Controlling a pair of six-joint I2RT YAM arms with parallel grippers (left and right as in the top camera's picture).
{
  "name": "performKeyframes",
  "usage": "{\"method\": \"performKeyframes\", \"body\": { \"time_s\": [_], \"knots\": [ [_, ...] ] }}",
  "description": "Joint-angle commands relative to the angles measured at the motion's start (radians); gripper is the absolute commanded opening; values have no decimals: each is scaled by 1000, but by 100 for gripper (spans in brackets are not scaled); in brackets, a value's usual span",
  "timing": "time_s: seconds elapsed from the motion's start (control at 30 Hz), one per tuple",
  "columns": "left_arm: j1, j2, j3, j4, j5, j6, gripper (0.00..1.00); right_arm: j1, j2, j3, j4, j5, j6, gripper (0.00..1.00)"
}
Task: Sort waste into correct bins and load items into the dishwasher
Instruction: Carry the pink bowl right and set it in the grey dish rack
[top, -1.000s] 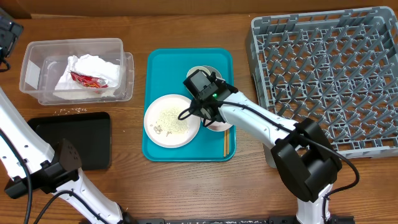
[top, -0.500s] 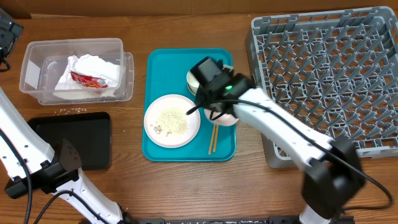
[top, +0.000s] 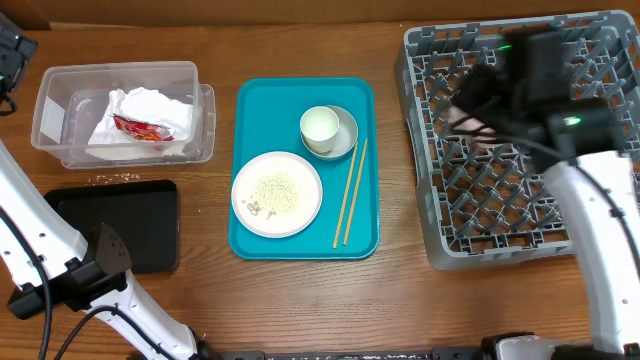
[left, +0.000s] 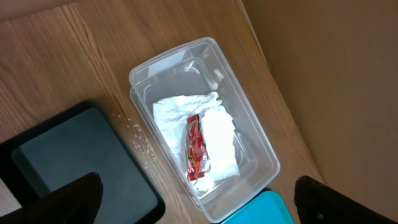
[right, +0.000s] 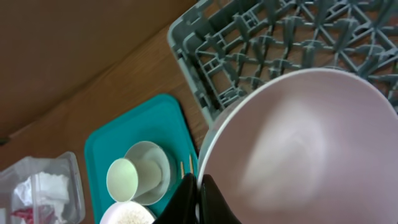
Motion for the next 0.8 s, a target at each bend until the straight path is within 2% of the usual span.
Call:
{"method": "performKeyframes", "body": {
  "time_s": [0.0, 0.1, 0.4, 0.53, 0.77],
  "knots": [
    [2, 10, -1, -2, -10, 22, 100, -132, 20, 1, 10, -280, -151, 4],
    [2, 10, -1, -2, -10, 22, 100, -236, 56, -16, 13, -515, -270, 4],
    [2, 10, -1, -2, -10, 22, 100, -442, 198, -29, 32, -1033, -445, 4],
    [2, 10, -1, -2, -10, 22, 100, -479, 279, -29, 12, -1103, -444, 4],
    [2, 10, -1, -2, -10, 22, 100, -494, 383, -29, -62, -1112, -455, 4]
  ]
}}
